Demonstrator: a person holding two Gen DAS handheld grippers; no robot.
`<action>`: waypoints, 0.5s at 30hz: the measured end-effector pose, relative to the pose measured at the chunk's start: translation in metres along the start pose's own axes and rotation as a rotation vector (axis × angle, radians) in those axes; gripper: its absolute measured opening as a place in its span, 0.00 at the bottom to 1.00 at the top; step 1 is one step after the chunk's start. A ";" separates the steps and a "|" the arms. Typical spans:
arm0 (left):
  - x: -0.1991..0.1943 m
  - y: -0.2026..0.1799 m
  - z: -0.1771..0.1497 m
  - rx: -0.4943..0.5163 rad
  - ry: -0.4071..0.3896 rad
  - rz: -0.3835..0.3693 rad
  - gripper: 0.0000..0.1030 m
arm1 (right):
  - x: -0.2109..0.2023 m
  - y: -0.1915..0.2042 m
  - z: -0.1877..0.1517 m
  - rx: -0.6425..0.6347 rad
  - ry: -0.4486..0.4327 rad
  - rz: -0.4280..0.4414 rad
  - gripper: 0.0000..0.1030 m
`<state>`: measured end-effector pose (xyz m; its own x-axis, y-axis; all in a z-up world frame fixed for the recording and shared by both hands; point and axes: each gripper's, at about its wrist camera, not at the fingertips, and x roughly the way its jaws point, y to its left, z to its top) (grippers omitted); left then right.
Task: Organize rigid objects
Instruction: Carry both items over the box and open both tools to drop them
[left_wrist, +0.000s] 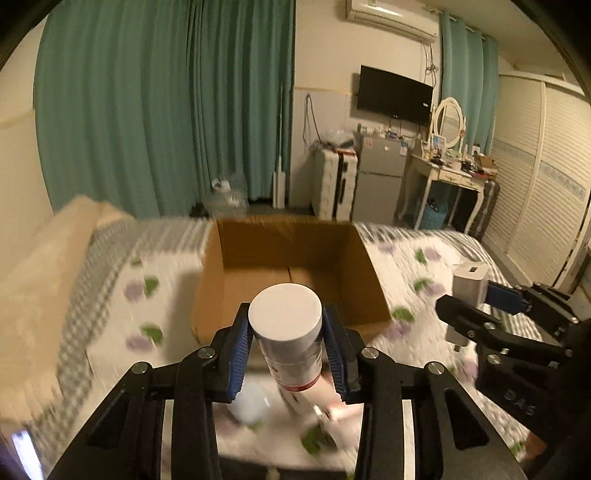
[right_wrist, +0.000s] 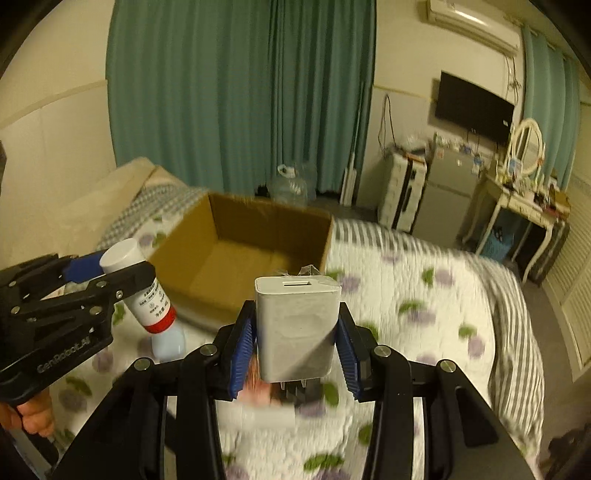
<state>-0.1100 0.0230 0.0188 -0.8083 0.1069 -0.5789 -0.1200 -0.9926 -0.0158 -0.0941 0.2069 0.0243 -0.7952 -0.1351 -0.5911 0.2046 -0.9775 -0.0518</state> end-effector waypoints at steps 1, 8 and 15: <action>0.006 0.003 0.008 0.006 -0.003 0.007 0.37 | 0.002 0.000 0.008 -0.001 -0.010 0.007 0.40; 0.080 0.016 0.030 0.041 0.091 0.057 0.36 | 0.041 0.005 0.047 -0.021 -0.034 0.041 0.40; 0.133 0.017 0.014 0.072 0.176 0.072 0.36 | 0.097 0.005 0.038 -0.017 0.033 0.060 0.40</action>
<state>-0.2271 0.0210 -0.0471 -0.7039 0.0185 -0.7101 -0.1116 -0.9901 0.0848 -0.1918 0.1828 -0.0032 -0.7621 -0.1880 -0.6196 0.2615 -0.9648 -0.0288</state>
